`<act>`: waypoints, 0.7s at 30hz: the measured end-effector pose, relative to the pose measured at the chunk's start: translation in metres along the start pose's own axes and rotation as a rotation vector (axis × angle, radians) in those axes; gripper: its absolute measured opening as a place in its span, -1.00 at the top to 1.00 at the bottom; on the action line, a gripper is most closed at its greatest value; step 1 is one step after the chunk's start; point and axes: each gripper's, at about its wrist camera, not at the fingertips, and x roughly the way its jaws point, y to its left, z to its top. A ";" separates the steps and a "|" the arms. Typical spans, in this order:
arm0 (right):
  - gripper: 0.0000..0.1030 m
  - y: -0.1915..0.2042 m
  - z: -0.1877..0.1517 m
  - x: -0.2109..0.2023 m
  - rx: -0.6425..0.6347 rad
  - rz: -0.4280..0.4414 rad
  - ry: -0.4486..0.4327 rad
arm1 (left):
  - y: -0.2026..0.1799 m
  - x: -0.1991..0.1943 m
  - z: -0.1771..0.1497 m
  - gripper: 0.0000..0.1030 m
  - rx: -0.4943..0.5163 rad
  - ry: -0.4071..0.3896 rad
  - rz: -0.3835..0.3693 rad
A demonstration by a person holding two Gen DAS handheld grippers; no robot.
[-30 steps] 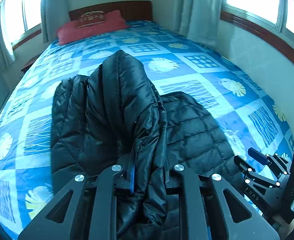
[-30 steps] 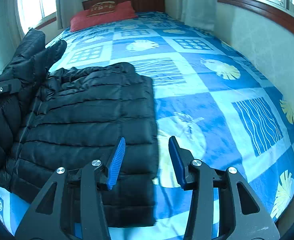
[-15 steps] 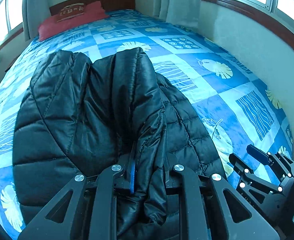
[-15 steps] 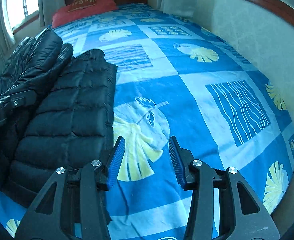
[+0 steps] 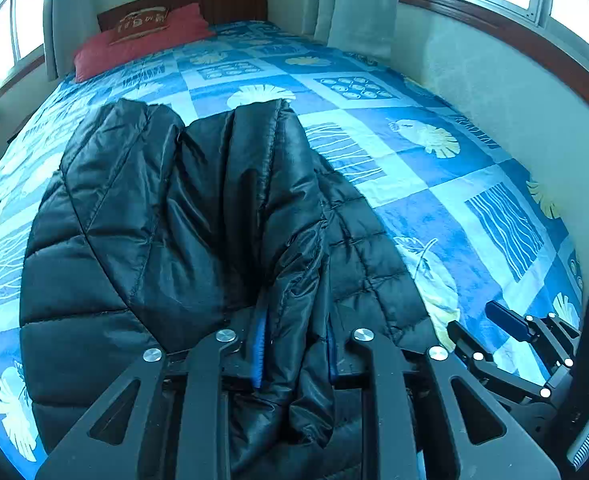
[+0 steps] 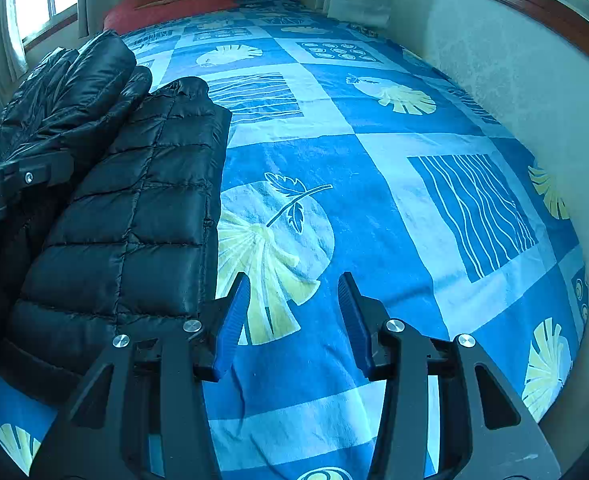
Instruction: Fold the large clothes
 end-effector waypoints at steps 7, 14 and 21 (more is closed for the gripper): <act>0.11 0.001 -0.003 -0.011 -0.009 -0.019 -0.012 | -0.011 -0.034 0.000 0.28 0.009 -0.057 -0.032; 0.11 0.007 -0.005 -0.024 -0.025 -0.035 -0.026 | -0.011 -0.080 -0.004 0.28 0.012 -0.126 -0.095; 0.10 0.024 0.001 -0.046 -0.055 -0.033 -0.070 | 0.037 -0.132 -0.016 -0.20 -0.043 -0.242 -0.029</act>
